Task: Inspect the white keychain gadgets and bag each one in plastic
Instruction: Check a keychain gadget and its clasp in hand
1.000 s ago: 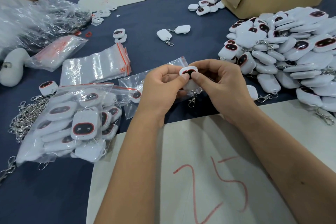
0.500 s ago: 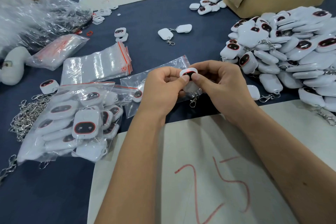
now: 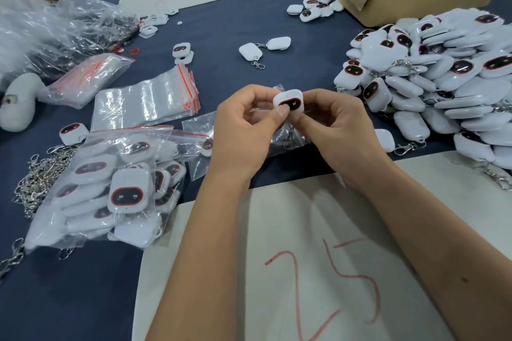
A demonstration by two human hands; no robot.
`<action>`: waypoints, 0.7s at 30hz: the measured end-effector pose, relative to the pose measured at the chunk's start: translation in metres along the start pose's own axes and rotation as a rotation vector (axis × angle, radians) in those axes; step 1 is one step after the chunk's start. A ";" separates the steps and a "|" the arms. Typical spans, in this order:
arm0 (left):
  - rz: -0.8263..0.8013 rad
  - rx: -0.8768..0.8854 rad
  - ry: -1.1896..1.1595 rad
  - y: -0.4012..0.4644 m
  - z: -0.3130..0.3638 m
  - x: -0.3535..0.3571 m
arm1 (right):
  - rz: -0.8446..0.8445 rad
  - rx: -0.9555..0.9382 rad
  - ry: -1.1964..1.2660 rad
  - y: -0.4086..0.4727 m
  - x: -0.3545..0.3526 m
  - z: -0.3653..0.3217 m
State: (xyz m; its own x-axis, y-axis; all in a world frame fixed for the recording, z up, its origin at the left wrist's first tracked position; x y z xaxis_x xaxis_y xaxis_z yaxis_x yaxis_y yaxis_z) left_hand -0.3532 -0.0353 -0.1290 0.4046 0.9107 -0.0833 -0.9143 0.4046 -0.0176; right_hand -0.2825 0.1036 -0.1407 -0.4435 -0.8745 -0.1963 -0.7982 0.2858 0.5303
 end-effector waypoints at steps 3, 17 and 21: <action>-0.044 0.038 -0.042 -0.003 0.006 0.003 | 0.009 -0.012 -0.001 0.001 -0.002 0.000; -0.096 -0.316 -0.308 -0.001 -0.017 0.000 | 0.032 0.093 0.139 -0.004 0.000 -0.002; -0.159 -0.288 -0.243 -0.006 -0.014 0.009 | 0.187 0.165 0.202 -0.003 -0.014 0.007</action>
State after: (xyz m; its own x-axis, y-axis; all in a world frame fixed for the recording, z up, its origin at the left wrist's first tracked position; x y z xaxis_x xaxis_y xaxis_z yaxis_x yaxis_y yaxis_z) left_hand -0.3444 -0.0302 -0.1433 0.5021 0.8459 0.1802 -0.7935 0.5334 -0.2929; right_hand -0.2770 0.1173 -0.1449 -0.5118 -0.8564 0.0684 -0.7732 0.4938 0.3980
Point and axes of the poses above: each hand's wrist, its own y-axis towards the middle knuckle, its own x-axis out of the palm, z = x × y, the point moved 9 cm from there along y, towards the middle knuckle, and after that the axes turned 14 degrees about -x, right-handed, at the moved point
